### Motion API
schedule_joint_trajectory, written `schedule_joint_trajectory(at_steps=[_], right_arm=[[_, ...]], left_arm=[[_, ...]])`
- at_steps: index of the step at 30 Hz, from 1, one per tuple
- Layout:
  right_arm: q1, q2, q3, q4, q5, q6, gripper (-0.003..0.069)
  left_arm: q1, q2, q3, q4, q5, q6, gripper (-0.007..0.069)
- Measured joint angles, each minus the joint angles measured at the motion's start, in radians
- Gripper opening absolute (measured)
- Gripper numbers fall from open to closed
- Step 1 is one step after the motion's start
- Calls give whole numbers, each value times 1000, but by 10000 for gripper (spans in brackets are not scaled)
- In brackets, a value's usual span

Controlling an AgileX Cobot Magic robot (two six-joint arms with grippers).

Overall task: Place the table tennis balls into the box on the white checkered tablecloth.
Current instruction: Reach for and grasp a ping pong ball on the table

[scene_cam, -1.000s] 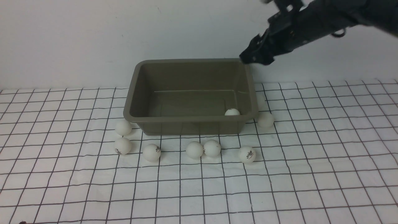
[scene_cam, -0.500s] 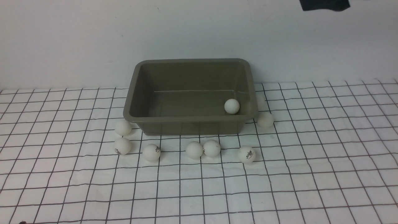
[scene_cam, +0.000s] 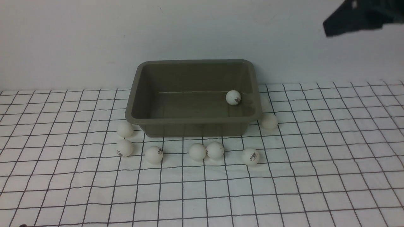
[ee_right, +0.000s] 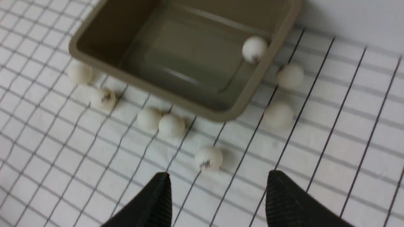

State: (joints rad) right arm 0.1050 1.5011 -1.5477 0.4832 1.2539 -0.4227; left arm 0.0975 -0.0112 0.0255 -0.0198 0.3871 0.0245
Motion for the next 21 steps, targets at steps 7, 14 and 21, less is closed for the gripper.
schedule_joint_trajectory(at_steps=[7, 14, 21], right_arm=[[38, 13, 350, 146, -258, -234, 370], [222, 146, 400, 143, -475, -300, 370], [277, 273, 400, 23, -587, -230, 388]], left_arm=[[0, 0, 0, 0, 0, 0, 447], [0, 0, 0, 0, 0, 0, 447], [0, 0, 0, 0, 0, 0, 447]])
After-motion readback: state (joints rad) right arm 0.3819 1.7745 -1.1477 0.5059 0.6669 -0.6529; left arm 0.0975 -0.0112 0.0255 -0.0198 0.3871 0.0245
